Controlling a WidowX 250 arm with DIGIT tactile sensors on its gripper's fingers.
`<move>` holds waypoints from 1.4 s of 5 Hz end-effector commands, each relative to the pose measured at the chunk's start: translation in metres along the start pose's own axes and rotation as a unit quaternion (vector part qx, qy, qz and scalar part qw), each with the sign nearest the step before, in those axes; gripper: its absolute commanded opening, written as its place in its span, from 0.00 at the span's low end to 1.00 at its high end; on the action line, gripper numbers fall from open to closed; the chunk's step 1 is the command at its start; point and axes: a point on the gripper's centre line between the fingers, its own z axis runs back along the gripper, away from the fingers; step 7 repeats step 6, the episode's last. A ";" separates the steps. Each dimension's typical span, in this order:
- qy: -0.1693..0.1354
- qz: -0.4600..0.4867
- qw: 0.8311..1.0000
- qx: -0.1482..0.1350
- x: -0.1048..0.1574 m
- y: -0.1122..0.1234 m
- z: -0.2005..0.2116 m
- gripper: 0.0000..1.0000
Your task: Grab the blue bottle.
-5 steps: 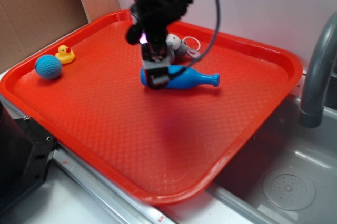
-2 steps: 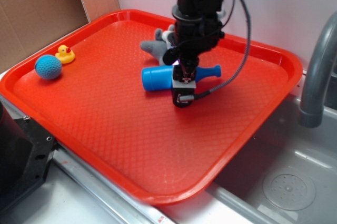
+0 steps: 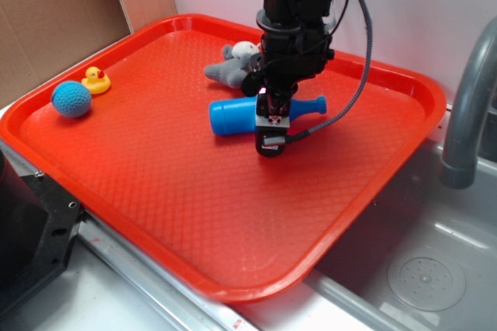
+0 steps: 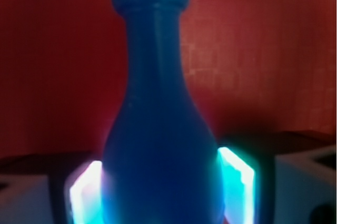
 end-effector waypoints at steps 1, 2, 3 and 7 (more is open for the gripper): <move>-0.006 0.144 0.989 0.029 -0.036 -0.005 0.070 0.00; -0.002 0.233 0.973 -0.006 -0.060 -0.002 0.094 0.00; -0.024 0.327 0.942 -0.065 -0.101 -0.001 0.112 0.00; -0.059 0.401 0.909 -0.097 -0.143 -0.015 0.122 0.00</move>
